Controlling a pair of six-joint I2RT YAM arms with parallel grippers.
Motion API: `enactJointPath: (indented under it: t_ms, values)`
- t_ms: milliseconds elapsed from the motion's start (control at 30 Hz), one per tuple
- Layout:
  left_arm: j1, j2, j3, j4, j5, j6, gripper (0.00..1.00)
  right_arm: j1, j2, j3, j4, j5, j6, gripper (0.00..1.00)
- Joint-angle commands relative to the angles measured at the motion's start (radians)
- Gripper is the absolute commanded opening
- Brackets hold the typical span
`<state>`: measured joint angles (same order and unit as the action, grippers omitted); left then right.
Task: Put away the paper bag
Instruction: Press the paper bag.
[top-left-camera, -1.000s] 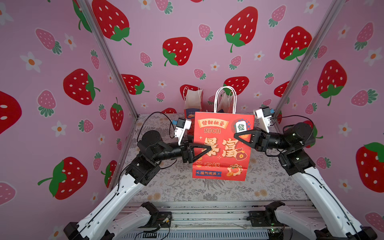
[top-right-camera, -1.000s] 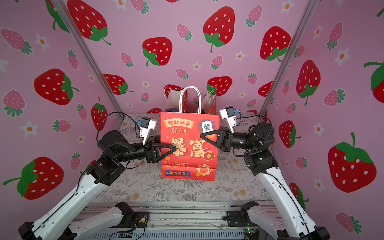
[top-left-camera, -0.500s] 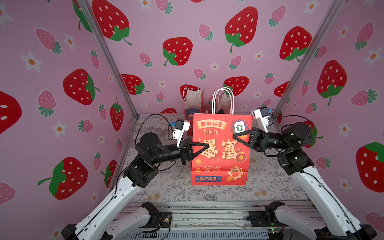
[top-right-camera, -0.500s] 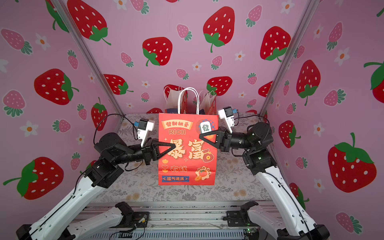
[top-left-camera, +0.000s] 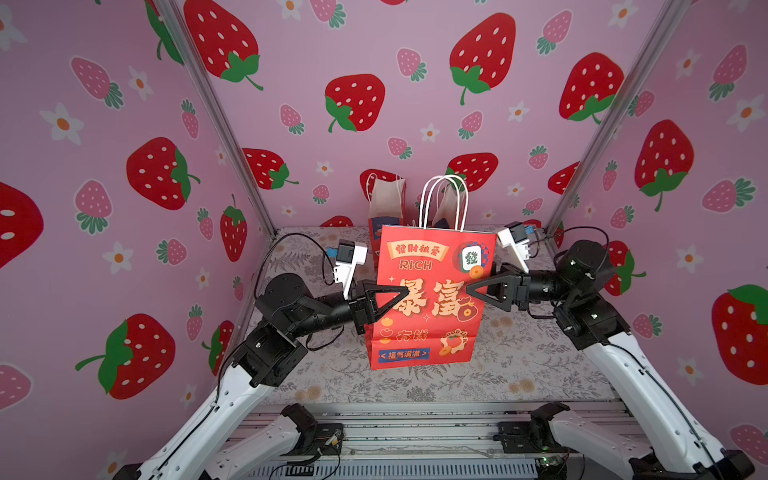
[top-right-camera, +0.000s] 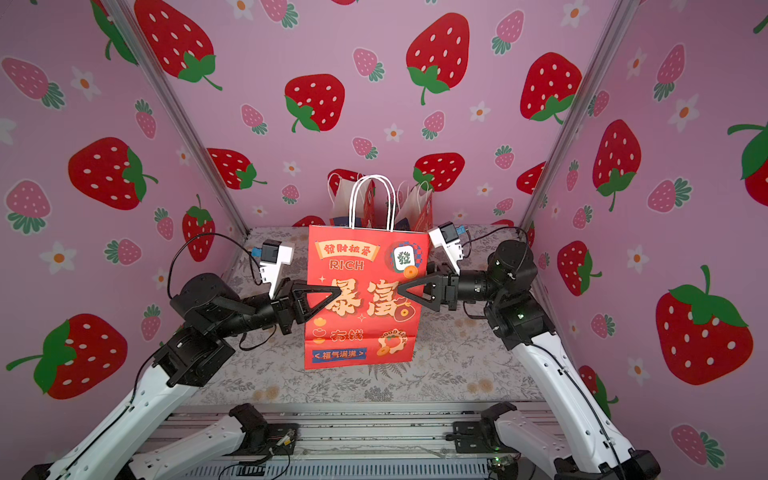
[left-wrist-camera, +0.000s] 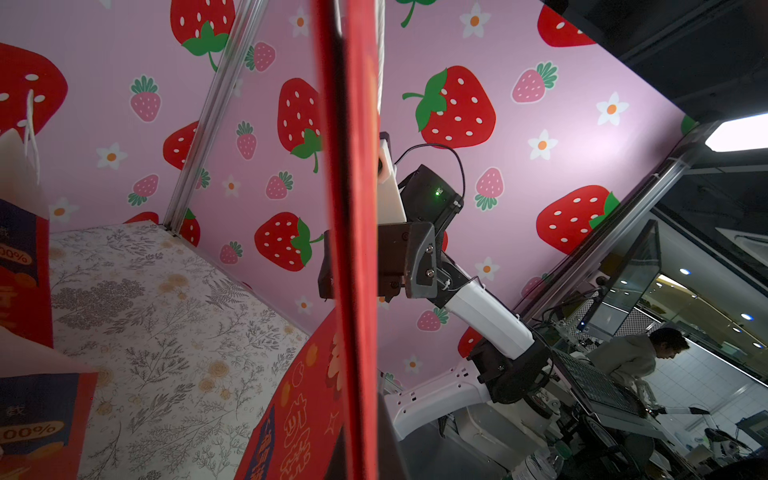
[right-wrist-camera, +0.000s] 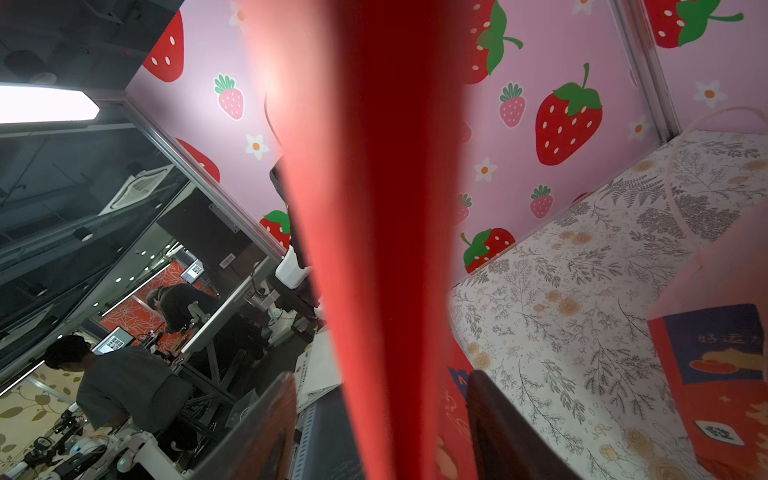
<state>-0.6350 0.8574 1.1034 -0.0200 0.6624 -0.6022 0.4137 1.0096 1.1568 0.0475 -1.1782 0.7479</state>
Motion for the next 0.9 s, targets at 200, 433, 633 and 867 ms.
enactJointPath:
  t_ms: [200,433,633,867]
  values:
    - [-0.001,-0.029,-0.013,0.115,-0.056,-0.05,0.0,0.061,-0.017,0.03,-0.006,-0.008,-0.065,0.7]
    - [0.0,-0.03,-0.014,0.192,-0.064,-0.115,0.0,0.079,-0.029,0.021,0.084,0.066,-0.021,0.69]
    - [-0.001,-0.049,-0.012,0.149,-0.09,-0.097,0.0,0.076,-0.091,0.012,0.048,0.148,-0.067,0.87]
    - [0.0,-0.044,-0.019,0.169,-0.101,-0.111,0.0,0.076,-0.112,0.008,0.047,0.126,-0.076,0.96]
